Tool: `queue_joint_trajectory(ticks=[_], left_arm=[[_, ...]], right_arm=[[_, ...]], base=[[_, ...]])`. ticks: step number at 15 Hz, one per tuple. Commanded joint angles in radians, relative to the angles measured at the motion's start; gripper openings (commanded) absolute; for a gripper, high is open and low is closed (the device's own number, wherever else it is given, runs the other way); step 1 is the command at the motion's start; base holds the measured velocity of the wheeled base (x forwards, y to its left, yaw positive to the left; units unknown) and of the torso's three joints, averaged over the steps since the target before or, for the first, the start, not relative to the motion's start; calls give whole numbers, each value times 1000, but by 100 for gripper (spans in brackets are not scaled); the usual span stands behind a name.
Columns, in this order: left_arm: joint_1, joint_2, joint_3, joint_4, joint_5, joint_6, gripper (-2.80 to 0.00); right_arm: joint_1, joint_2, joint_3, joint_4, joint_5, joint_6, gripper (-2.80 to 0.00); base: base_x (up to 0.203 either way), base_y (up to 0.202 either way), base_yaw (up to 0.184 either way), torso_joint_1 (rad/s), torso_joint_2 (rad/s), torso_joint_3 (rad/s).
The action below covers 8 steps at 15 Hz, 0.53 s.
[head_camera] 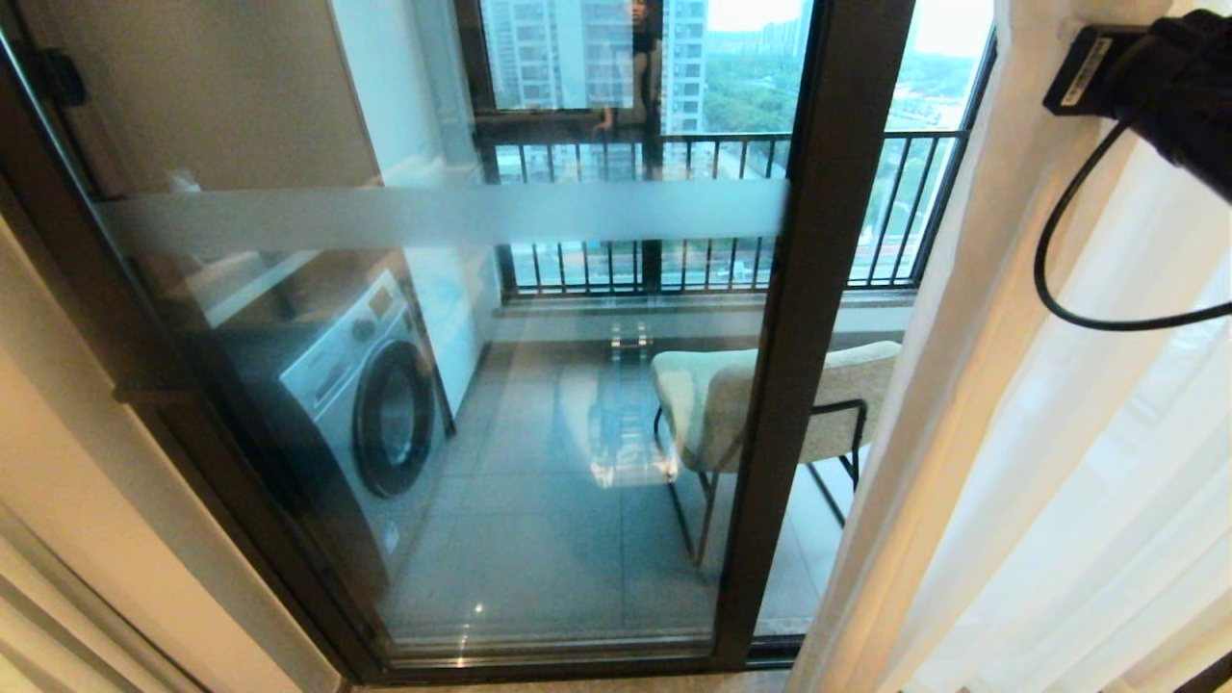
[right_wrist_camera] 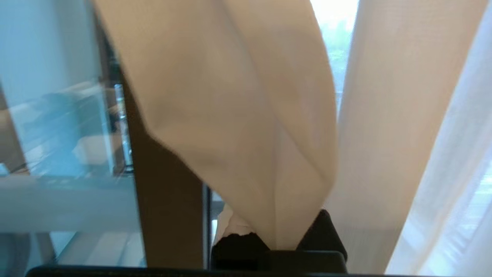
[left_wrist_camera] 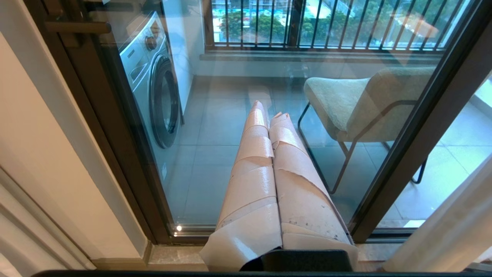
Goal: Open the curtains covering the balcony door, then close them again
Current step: Pull the inner curtains open on both sides
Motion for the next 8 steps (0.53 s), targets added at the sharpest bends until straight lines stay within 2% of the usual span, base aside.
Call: queue_joint_trajectory(ticks=[1, 8], left_arm=[[0, 0, 0, 0, 1, -1, -280], [0, 0, 0, -1, 2, -2, -280]], right_arm=[[14, -12, 31, -18, -1, -1, -280], [23, -11, 51, -40, -1, -1, -280]], base=[[0, 0, 0, 0, 0, 0], [0, 0, 0, 0, 0, 0]])
